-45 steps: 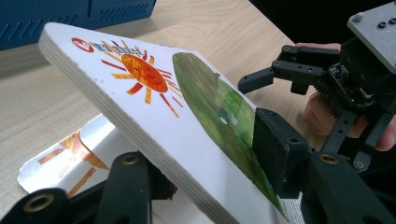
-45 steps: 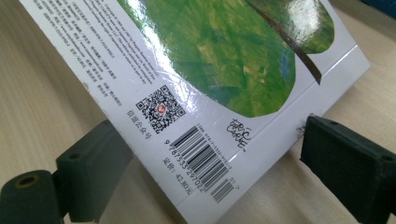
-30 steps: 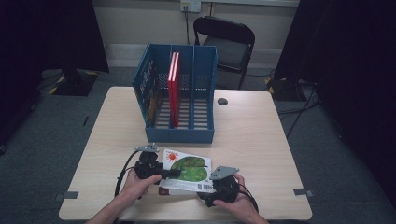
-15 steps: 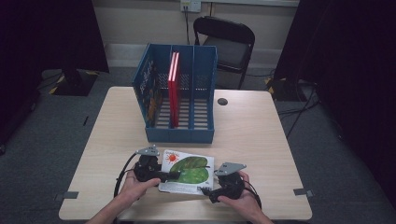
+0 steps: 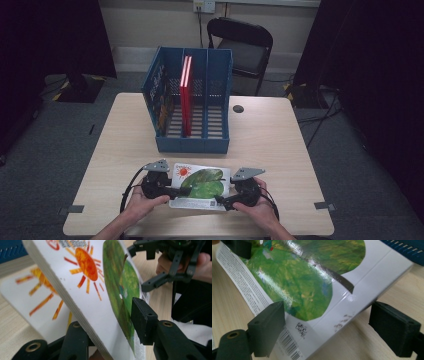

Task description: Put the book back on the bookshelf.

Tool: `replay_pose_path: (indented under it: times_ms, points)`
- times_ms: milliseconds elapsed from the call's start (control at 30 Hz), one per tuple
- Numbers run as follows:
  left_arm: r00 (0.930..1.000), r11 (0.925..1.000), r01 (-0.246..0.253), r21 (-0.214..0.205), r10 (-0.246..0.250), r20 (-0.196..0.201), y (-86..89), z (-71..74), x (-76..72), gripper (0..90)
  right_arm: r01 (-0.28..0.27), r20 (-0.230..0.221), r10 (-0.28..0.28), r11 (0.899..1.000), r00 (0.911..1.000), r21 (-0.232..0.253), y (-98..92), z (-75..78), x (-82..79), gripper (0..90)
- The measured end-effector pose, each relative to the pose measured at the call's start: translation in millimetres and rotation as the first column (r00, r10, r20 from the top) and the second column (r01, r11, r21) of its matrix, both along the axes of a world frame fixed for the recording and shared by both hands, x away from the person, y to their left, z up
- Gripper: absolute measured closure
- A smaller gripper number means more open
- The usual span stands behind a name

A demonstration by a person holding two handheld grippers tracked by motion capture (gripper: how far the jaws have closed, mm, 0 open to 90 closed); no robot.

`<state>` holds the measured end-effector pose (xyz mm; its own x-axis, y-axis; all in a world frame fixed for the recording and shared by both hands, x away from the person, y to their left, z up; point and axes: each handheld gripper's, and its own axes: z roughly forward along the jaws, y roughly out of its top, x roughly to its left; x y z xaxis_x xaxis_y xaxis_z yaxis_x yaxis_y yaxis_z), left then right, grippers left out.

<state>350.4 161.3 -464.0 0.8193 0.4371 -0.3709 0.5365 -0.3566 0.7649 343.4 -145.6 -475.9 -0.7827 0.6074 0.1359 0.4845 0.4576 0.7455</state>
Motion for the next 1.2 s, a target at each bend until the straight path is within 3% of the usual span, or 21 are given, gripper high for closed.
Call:
replay_pose_path:
  times_ms: [133,233,267,333,433,633,700,833,967,1200]
  points:
    - [0.9987,0.9975,0.038,0.059,-0.04,0.031,-2.9,-2.2,-3.5,62.5,-0.025,-0.007,0.025,0.999,0.9997,0.038,2.1,3.2,2.3,12.7]
    - [0.9973,0.996,0.045,0.078,-0.049,0.055,-8.4,-0.8,-6.6,65.7,-0.028,0.013,0.028,0.999,0.9995,0.035,4.3,5.7,0.7,16.3]
    - [0.9976,0.9972,0.036,0.066,-0.039,0.057,-12.8,-1.0,-6.7,66.8,-0.028,0.046,0.027,0.999,0.9986,0.037,5.4,7.8,-1.7,23.9]
    - [0.9974,0.9972,0.033,0.067,-0.037,0.062,-13.9,-1.2,-5.9,67.5,-0.026,0.052,0.024,0.999,0.9984,0.038,5.7,9.0,-2.6,21.0]
    - [0.9965,0.9967,0.025,0.077,-0.031,0.078,-13.7,-2.2,-3.9,67.1,-0.015,0.063,0.012,0.999,0.9979,0.049,1.0,13.0,-2.3,29.5]
    - [0.9921,0.9949,0.008,0.101,-0.021,0.124,-13.1,-1.3,-4.5,65.9,-0.027,0.074,0.023,0.998,0.997,0.052,-0.3,18.4,-2.6,32.7]
    - [0.9905,0.994,-0.005,0.109,-0.01,0.137,-12.5,-1.9,-3.7,64.0,-0.029,0.107,0.024,0.999,0.994,0.046,0.7,22.8,-3.8,36.0]
    - [0.9894,0.9934,-0.018,0.113,0.001,0.145,-11.8,-2.2,-2.9,61.5,-0.031,0.149,0.02,0.997,0.9886,0.072,-1.5,32.6,-5.5,40.5]
    - [0.9874,0.9917,-0.039,0.122,0.019,0.157,-9.7,-2.5,-2.4,56.9,-0.051,0.156,0.038,0.995,0.9871,0.083,-4.4,34.7,-6.8,46.4]
    - [0.9877,0.991,-0.079,0.108,0.063,0.143,-4.9,-3.9,-1.4,50.0,-0.104,0.165,0.091,0.992,0.9821,0.071,2.3,37.4,-10.1,45.9]
